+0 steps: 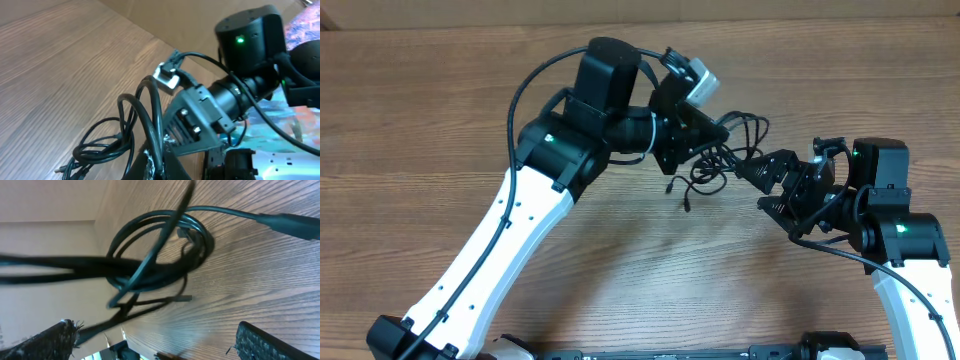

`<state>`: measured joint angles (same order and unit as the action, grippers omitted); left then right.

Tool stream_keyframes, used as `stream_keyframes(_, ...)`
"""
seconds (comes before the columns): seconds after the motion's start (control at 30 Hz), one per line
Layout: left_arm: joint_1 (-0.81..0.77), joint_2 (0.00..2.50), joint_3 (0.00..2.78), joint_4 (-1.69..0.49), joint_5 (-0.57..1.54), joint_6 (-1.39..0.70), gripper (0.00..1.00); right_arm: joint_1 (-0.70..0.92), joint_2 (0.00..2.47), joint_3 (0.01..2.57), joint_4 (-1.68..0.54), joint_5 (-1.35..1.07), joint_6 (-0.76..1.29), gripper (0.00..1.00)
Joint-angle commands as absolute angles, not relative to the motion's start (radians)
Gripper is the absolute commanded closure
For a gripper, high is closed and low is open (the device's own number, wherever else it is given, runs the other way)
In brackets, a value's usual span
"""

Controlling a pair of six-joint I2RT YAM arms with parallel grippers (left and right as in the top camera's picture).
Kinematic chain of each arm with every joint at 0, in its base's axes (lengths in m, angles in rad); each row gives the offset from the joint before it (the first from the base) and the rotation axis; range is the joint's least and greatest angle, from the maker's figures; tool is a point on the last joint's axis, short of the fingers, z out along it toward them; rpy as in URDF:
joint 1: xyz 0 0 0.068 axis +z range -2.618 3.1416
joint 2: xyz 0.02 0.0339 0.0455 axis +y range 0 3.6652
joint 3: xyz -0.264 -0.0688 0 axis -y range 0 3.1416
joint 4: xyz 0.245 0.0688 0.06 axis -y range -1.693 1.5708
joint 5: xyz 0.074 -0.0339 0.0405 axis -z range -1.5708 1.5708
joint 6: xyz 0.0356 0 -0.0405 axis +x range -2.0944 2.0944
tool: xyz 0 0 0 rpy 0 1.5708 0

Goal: Untangle cables

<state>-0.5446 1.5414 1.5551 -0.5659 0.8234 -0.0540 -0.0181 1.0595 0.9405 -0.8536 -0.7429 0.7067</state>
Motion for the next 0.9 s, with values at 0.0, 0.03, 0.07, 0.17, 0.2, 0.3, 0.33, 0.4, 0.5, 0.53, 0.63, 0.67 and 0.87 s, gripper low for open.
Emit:
stream_keyframes(0.0,-0.569,1.531,1.573,-0.544,0.854,-0.067,0.96,-0.022,1.05,0.956,-0.848,-0.734,0.711,0.02)
stream_keyframes(0.03,-0.578,1.531,1.573,-0.54,0.85,-0.067,0.96,-0.022,1.05,0.956,-0.848,-0.734,0.711,0.03)
stream_keyframes(0.07,-0.586,1.531,1.573,-0.537,0.844,-0.067,0.96,-0.022,1.05,0.956,-0.848,-0.734,0.711,0.04)
stream_keyframes(0.17,-0.61,1.531,1.573,-0.533,0.819,-0.067,0.96,-0.022,1.05,0.956,-0.847,-0.734,0.711,0.14)
stream_keyframes(0.2,-0.615,1.531,1.573,-0.533,0.815,-0.067,0.96,-0.022,1.05,0.956,-0.848,-0.734,0.711,0.18)
stream_keyframes(0.3,-0.63,1.531,1.573,-0.533,0.802,-0.067,0.96,-0.022,1.05,0.956,-0.848,-0.733,0.71,0.33)
stream_keyframes(0.33,-0.634,1.531,1.573,-0.533,0.801,-0.067,0.96,-0.022,1.05,0.956,-0.848,-0.733,0.71,0.38)
stream_keyframes(0.4,-0.641,1.531,1.573,-0.533,0.801,-0.067,0.96,-0.022,1.05,0.956,-0.847,-0.733,0.71,0.44)
stream_keyframes(0.5,-0.649,1.531,1.573,-0.533,0.802,-0.067,0.96,-0.022,1.05,0.956,-0.847,-0.733,0.71,0.5)
stream_keyframes(0.53,-0.651,1.531,1.573,-0.533,0.802,-0.067,0.96,-0.022,1.05,0.956,-0.847,-0.733,0.71,0.54)
stream_keyframes(0.63,-0.651,1.531,1.573,-0.534,0.805,-0.067,0.96,-0.022,1.05,0.956,-0.847,-0.72,0.71,0.66)
stream_keyframes(0.67,-0.651,1.531,1.573,-0.534,0.805,-0.067,0.96,-0.022,1.05,0.956,-0.848,-0.716,0.71,0.69)
stream_keyframes(0.87,-0.656,1.531,1.573,-0.534,0.804,-0.067,0.96,-0.022,1.05,0.956,-0.848,-0.715,0.71,0.84)
